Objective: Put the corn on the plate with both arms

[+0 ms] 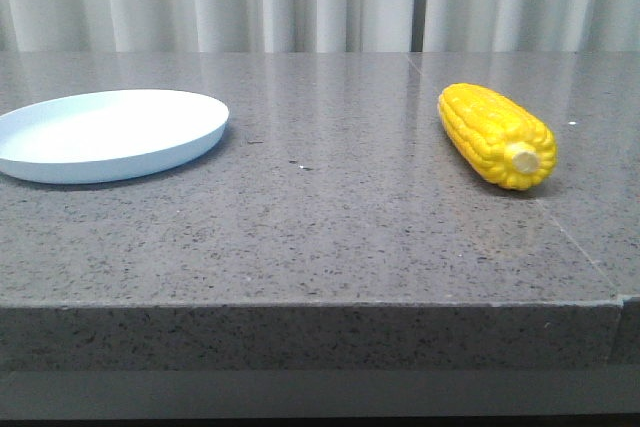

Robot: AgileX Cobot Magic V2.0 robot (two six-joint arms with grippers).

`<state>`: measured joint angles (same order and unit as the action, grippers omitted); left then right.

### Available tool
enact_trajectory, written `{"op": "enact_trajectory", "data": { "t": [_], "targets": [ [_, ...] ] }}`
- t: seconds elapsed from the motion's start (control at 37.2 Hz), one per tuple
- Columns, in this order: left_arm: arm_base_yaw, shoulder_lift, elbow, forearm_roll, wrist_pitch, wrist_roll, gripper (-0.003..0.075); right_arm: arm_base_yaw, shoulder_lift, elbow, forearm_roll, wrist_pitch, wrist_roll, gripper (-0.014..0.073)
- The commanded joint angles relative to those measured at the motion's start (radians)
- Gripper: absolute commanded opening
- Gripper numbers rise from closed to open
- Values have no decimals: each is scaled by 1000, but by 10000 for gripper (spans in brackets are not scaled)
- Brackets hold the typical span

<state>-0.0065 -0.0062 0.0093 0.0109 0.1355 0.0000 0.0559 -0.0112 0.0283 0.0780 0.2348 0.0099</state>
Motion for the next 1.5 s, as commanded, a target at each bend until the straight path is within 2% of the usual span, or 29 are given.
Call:
{"op": "enact_trajectory", "data": {
  "t": [0.0, 0.21, 0.38, 0.46, 0.73, 0.86, 0.97, 1.05, 1.18, 1.37, 1.42, 1.48],
  "targets": [
    [4, -17, 24, -11, -88, 0, -20, -8, -16, -23, -4, -73, -10, -63],
    [4, -17, 22, -11, -135, 0, -20, -8, -16, -23, -4, -73, -10, -63],
    [4, -17, 8, -11, -306, 0, -20, -8, -16, -28, -4, -147, -4, -63],
    [2, -17, -33, -11, -342, 0, -20, -8, -16, -57, -4, -179, -4, -63],
    [2, 34, -282, -11, -251, 0, -20, -8, 14, -282, -4, -102, -4, -62],
    [2, 141, -422, -11, -121, 0, -20, -8, 127, -422, 4, -52, -4, -62],
    [2, 254, -509, -2, -10, 0, -20, -8, 253, -532, 85, -2, -4, -61],
    [2, 320, -543, 36, 25, 0, -20, -8, 339, -593, 140, 28, -4, -61],
    [2, 372, -555, 44, 11, 0, -20, -8, 445, -641, 143, 31, -4, -61],
    [2, 377, -555, 48, 7, 0, -16, -8, 489, -642, 143, 23, -4, -52],
    [2, 377, -555, 51, 9, 0, 8, -8, 489, -642, 143, 17, -4, -21],
    [2, 377, -555, 51, 8, 0, 80, -8, 489, -642, 143, 9, -4, 47]
  ]
}}
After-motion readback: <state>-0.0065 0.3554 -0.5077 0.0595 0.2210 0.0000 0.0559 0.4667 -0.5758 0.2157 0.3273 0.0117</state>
